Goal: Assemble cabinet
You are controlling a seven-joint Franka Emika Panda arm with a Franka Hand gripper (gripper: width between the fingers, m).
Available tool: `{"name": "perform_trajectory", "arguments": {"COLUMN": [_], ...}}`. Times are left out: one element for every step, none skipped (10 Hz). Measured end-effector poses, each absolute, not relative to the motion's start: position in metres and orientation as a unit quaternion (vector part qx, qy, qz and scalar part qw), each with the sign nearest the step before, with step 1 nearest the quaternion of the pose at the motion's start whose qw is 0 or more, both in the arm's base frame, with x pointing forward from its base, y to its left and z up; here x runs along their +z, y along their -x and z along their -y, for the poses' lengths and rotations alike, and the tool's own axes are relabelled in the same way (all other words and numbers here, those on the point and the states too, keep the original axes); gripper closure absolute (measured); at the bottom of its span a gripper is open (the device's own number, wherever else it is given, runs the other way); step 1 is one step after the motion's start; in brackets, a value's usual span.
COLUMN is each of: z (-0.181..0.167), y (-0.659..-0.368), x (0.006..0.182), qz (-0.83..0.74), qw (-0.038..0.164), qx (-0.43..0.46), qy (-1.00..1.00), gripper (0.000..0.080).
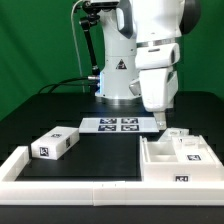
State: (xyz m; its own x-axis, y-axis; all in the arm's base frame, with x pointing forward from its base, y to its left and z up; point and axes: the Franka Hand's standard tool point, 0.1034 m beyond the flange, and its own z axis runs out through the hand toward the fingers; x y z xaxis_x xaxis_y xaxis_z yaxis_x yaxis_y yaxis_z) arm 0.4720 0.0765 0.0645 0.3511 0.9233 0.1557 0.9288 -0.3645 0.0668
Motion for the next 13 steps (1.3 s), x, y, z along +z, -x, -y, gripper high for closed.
{"name": "perform_trajectory", "arguments": {"z": [-0.082, -0.086, -0.087, -0.089, -0.09, -0.093, -0.099, -0.104, -0.105, -0.106, -0.106, -0.107, -0.107], "y": [-0.458, -0.449, -0.444, -0.438, -0.434, -0.431, -0.428, -0.426, -0.424, -0.423, -0.422, -0.42, -0.42], "x": [0.06, 0.057, 0.054, 0.049, 0.042, 0.036, 0.03, 0.025, 0.022, 0.019, 0.017, 0.015, 0.014], "qz": [0.546, 0.538, 0.538, 0.538, 0.537, 0.535, 0.535, 0.536, 0.536, 0.535, 0.534, 0.534, 0.534], "qw": [0.021, 0.024, 0.026, 0.03, 0.036, 0.04, 0.046, 0.05, 0.053, 0.055, 0.057, 0.06, 0.061], "qx": [-0.083, -0.08, -0.081, -0.078, -0.079, -0.082, -0.086, -0.089, -0.089, -0.089, -0.089, -0.088, -0.088], "qy": [0.834, 0.839, 0.839, 0.839, 0.839, 0.84, 0.839, 0.838, 0.838, 0.838, 0.839, 0.839, 0.839], "gripper": [0.0002, 0.0002, 0.0002, 0.0002, 0.0002, 0.0002, 0.0002, 0.0002, 0.0002, 0.013, 0.0265, 0.0265, 0.0447]}}
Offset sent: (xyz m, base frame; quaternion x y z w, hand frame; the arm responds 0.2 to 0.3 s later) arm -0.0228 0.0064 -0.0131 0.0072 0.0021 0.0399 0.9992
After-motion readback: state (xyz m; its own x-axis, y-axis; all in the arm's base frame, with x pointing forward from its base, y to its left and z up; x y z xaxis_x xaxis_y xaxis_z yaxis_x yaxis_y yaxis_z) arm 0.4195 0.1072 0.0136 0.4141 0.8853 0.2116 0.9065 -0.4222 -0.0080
